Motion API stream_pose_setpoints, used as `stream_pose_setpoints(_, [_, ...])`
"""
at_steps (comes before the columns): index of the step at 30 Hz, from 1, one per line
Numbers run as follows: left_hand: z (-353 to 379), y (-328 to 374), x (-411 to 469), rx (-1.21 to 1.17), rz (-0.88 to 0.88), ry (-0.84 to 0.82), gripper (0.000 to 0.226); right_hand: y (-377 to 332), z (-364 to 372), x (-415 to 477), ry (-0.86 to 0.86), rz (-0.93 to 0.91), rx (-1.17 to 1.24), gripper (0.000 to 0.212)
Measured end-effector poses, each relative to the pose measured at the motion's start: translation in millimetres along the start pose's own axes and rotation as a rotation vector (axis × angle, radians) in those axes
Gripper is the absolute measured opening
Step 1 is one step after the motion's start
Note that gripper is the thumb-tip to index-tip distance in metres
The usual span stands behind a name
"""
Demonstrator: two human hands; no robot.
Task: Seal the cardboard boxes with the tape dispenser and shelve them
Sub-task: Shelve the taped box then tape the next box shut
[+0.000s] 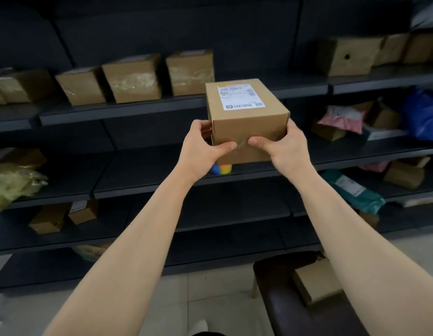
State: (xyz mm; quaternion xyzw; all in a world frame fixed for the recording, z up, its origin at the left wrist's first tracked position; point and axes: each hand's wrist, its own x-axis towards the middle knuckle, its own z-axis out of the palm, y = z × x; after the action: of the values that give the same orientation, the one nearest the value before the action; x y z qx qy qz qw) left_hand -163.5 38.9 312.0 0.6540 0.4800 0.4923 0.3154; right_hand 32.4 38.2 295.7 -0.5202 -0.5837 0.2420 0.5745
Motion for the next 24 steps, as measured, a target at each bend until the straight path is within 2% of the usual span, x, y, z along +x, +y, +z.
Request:
stream_pose_setpoints(9, [19.1, 32.0, 80.0, -0.014, 0.049, -0.032, 0.060, -13.8, -16.7, 79.0, 0.064, -0.064, -0.006, 0.075])
stream_pose_setpoints(20, [35.7, 2.2, 205.2, -0.023, 0.022, -0.045, 0.051, 19.8, 15.6, 195.5, 0.086, 0.027, 0.004, 0.065])
stream_pose_setpoints(24, [42.3, -12.8, 241.2, 0.012, -0.013, -0.040, 0.057, 39.0, 30.8, 228.6, 0.082, 0.051, 0.002, 0.066])
